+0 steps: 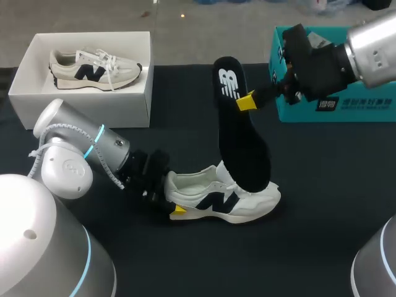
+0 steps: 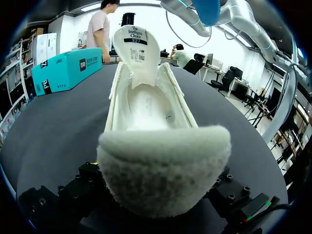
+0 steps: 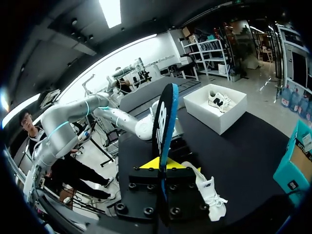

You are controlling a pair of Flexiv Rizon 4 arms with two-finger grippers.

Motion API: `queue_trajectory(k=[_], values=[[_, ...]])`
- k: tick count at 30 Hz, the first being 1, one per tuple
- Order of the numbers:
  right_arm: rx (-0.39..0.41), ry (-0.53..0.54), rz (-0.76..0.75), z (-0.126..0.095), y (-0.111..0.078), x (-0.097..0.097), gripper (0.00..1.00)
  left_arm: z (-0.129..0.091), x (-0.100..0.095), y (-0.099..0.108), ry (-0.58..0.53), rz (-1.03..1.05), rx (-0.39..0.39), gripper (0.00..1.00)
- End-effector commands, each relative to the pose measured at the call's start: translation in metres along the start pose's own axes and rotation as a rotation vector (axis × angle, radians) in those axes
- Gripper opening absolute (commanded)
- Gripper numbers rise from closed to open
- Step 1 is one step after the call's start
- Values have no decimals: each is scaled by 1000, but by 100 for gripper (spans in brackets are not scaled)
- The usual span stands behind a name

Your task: Take the shoe out of the shoebox, open the shoe tongue, remove and reinsert the insole, then place the shoe into the shoebox

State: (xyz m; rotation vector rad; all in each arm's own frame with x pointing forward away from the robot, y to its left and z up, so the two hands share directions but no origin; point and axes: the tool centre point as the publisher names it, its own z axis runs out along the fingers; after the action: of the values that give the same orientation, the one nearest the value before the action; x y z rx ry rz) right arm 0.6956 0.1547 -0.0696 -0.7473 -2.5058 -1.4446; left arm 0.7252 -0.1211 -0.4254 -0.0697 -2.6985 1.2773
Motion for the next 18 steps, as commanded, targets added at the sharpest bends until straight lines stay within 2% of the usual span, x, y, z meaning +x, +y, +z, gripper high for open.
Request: queue_trajectory(k=[1,5,13,18], values=[[-89,-44,25,-48,-24,19,0,6,-3,6,2,-1,-2,0],[-160,-22,66,-60,-23,28,0,6,-3,6,2,-1,-2,0],[-128,32,85,-74,-29,41,0,6,-3,6,2,-1,-2,0],[-108,59,85,-73,-33,51,0,6,-3,6,2,-1,-2,0]])
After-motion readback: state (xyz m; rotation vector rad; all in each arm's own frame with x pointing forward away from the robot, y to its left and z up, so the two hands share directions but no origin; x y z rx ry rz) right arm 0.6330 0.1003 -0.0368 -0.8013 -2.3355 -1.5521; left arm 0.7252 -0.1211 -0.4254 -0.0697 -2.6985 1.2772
